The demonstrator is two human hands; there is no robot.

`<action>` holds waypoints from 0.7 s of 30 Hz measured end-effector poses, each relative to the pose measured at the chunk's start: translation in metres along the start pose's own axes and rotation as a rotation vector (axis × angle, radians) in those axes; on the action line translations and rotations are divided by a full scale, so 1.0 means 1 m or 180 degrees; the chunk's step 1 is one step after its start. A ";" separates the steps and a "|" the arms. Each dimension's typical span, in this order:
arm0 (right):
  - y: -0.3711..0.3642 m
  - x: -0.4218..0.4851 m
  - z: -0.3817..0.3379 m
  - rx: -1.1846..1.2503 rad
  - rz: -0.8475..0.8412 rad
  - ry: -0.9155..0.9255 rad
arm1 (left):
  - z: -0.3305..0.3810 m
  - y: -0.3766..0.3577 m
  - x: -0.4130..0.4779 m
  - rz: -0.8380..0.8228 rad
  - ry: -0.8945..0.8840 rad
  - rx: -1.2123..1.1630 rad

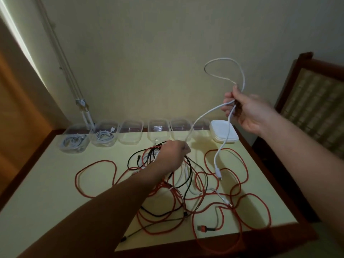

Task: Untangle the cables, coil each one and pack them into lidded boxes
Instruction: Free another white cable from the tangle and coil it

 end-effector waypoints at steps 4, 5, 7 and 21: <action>0.028 0.001 0.007 -0.1462 0.0399 0.0507 | -0.012 0.046 0.010 0.0515 0.0484 -0.1386; 0.031 0.000 0.016 -0.1651 0.0431 0.0454 | -0.011 0.063 0.012 0.0685 0.0540 -0.1730; 0.024 -0.006 0.038 -0.1877 0.0311 0.0289 | -0.011 0.089 0.017 0.1028 0.0592 -0.2175; -0.061 -0.027 0.116 -0.0225 -0.0886 -0.0334 | 0.005 0.110 0.012 0.1213 0.0607 -0.2366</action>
Point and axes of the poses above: each hand's wrist, its own x-axis towards the middle knuckle, its own y-axis out of the back of the hand, z = x × y, the point moved 10 cm from there along x, towards the middle knuckle, and after that the axes turned 10 degrees about x, right-handed, at the moved point
